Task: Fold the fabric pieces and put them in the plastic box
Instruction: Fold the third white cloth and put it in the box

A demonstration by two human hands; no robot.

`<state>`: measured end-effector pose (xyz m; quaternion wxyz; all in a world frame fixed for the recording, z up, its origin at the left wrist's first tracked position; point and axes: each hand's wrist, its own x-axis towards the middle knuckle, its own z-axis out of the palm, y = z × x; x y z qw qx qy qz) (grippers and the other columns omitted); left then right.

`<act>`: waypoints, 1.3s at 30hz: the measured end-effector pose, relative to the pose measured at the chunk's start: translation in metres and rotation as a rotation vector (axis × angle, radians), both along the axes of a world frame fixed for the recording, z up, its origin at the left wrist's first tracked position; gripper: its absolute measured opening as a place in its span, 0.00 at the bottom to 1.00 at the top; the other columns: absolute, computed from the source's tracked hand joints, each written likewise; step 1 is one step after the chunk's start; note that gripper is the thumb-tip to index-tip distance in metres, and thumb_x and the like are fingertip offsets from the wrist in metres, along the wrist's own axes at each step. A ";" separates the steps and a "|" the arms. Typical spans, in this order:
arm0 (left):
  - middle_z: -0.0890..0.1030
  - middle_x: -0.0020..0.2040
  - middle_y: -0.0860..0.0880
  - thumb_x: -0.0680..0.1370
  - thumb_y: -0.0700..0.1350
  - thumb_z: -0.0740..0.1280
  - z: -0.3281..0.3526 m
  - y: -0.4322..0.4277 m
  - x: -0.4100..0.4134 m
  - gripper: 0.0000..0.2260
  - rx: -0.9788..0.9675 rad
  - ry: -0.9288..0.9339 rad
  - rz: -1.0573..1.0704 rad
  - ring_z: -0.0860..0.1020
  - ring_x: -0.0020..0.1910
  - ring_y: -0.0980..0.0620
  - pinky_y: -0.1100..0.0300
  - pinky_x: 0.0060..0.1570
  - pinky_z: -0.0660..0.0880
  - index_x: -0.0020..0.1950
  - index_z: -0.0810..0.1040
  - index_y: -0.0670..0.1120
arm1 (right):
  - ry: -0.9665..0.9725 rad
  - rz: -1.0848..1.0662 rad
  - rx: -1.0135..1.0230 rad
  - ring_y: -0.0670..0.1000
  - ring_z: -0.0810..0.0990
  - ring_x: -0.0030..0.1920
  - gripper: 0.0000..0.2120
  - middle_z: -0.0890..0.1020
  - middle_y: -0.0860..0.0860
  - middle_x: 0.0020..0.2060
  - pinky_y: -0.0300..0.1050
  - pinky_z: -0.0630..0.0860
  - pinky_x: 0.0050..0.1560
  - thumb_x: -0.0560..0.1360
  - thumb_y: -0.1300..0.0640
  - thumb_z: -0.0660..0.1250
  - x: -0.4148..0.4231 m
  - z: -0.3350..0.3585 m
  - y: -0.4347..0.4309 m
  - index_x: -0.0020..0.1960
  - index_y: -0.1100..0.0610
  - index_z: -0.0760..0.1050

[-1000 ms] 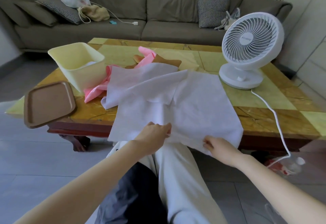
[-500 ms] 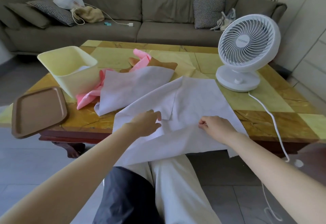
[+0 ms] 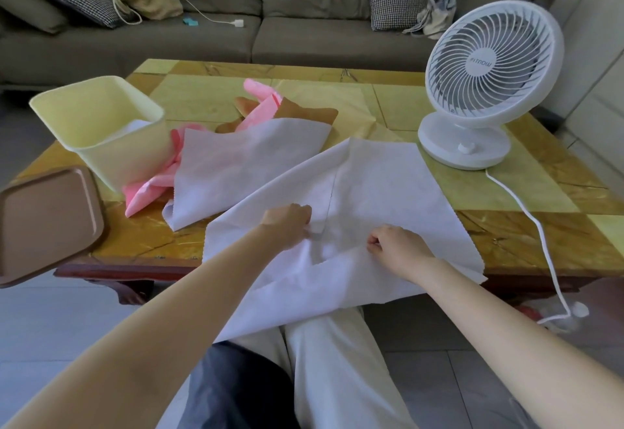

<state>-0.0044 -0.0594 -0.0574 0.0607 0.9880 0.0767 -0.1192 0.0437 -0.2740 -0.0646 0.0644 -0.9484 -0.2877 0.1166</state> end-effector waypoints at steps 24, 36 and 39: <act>0.76 0.58 0.46 0.77 0.53 0.65 0.000 -0.003 -0.031 0.18 -0.496 0.135 0.065 0.75 0.55 0.47 0.60 0.55 0.68 0.63 0.73 0.46 | 0.038 -0.063 0.081 0.54 0.76 0.52 0.09 0.76 0.52 0.52 0.45 0.71 0.48 0.80 0.56 0.55 0.007 -0.006 -0.006 0.52 0.57 0.73; 0.80 0.52 0.40 0.76 0.43 0.66 0.053 0.012 -0.024 0.09 -0.311 0.074 0.055 0.75 0.47 0.46 0.59 0.45 0.69 0.52 0.80 0.41 | 0.104 -0.179 0.104 0.52 0.78 0.49 0.05 0.81 0.50 0.49 0.46 0.74 0.51 0.77 0.60 0.63 0.051 0.034 -0.032 0.46 0.53 0.78; 0.78 0.55 0.45 0.77 0.43 0.64 0.073 0.020 0.001 0.09 -0.161 -0.098 0.143 0.76 0.54 0.44 0.58 0.46 0.69 0.56 0.78 0.45 | -0.029 -0.193 0.162 0.54 0.79 0.49 0.05 0.82 0.52 0.48 0.46 0.74 0.49 0.74 0.62 0.66 0.074 0.058 -0.013 0.45 0.55 0.80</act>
